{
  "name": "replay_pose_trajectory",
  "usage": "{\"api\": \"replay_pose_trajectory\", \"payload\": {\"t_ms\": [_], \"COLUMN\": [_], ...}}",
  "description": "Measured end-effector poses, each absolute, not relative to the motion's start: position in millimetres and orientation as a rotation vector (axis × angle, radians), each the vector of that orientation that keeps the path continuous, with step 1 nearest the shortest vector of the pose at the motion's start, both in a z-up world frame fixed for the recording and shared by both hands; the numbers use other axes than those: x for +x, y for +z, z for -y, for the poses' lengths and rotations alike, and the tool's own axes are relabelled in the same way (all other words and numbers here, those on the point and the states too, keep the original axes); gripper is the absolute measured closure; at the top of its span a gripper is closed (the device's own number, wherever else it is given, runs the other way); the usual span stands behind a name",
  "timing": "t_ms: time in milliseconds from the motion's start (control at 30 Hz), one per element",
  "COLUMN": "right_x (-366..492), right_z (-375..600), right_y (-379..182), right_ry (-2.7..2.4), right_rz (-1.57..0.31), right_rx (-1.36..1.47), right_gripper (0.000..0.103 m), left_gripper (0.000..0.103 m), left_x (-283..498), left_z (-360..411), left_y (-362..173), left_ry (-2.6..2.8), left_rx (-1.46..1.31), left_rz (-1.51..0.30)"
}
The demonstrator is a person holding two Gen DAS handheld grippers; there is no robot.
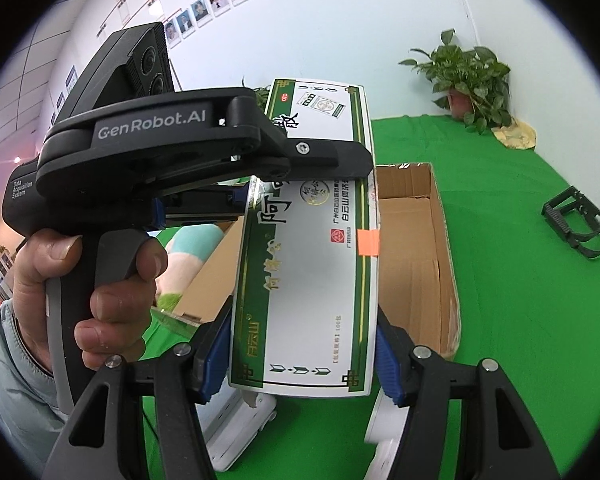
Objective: Organize objects
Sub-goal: 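Lift the medicine box with the right gripper and carry it over the cardboard box, then lower the medicine box into the box beside the board game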
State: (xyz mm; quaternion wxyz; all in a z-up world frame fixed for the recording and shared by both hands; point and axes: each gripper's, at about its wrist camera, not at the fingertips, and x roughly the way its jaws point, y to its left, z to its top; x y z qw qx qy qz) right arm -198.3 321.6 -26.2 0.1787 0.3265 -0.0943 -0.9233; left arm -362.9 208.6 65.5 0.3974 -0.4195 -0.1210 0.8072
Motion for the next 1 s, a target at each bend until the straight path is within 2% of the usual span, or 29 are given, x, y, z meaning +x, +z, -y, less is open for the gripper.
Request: {"api": "replay_pose_trajectory", "payload": {"t_ms": [267, 600, 700, 900, 1000], "right_x": [-253, -298, -305, -313, -312], "right_z": [-343, -353, -344, -325, -320], "right_y": [-43, -86, -89, -91, -93], "right_ry": [-2.516, -2.362, -2.391, -2.445, -2.468], "right_rz": [0.333, 0.437, 0.359, 0.21, 0.161], "right_rx": [1.039, 1.268, 1.335, 1.462, 1.499], "right_gripper": [0.043, 0.043, 0.043, 0.043, 0.043], "left_gripper": [0.057, 0.056, 0.055, 0.043, 0.04], "left_x": [-408, -448, -459, -466, -466], "left_z": [-226, -237, -231, -232, -226], "left_y": [32, -46, -64, -86, -89], "left_ry": [2.062, 2.012, 1.961, 2.002, 2.011], "left_rx": [-1.153, -1.346, -1.381, -1.447, -1.467], "left_rz": [0.319, 0.357, 0.487, 0.48, 0.474]}}
